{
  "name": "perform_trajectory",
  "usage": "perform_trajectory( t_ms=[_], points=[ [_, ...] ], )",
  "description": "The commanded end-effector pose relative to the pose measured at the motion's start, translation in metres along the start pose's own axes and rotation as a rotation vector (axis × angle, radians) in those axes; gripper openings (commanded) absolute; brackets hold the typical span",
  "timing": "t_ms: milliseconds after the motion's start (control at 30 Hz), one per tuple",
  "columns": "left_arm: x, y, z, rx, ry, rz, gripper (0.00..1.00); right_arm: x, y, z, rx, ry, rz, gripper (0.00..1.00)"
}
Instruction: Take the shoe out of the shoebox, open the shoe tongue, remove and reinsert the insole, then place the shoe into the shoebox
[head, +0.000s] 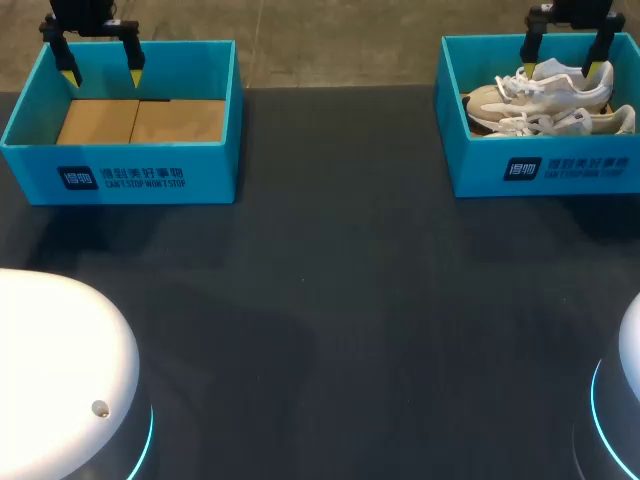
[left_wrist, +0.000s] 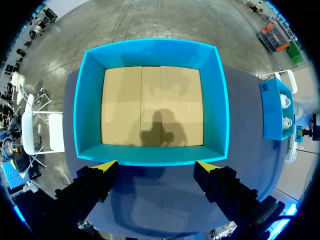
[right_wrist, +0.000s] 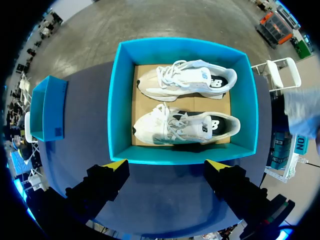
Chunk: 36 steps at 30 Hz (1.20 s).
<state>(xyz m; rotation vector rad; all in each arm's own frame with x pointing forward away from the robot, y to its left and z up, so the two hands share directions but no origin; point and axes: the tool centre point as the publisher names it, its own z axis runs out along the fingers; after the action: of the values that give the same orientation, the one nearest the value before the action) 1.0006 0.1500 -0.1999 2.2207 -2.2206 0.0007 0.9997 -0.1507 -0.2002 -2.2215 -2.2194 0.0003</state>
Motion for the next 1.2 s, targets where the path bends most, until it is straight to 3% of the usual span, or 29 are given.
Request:
perform_trajectory(
  t_ms=[33, 533, 767, 967, 1200],
  points=[
    [0.0, 0.0, 0.0, 0.0, -0.001, 0.0, 1.0, 0.0, 0.0, 0.0, 0.0, 0.001, 0.0, 1.0],
    [0.0, 0.0, 0.0, 0.0, -0.001, 0.0, 1.0, -0.001, 0.004, 0.0, -0.013, -0.015, -0.001, 1.0],
    [0.0, 0.0, 0.0, 0.0, -0.001, 0.0, 1.0, -0.038, 0.021, 0.002, -0.029, -0.077, 0.036, 1.0],
    [0.0, 0.0, 0.0, 0.0, -0.001, 0.0, 1.0, -0.072, 0.026, 0.013, -0.019, -0.088, 0.05, 1.0],
    [0.0, 0.0, 0.0, 0.0, -0.001, 0.0, 1.0, -0.099, 0.026, 0.029, -0.022, -0.107, 0.02, 1.0]
  ],
)
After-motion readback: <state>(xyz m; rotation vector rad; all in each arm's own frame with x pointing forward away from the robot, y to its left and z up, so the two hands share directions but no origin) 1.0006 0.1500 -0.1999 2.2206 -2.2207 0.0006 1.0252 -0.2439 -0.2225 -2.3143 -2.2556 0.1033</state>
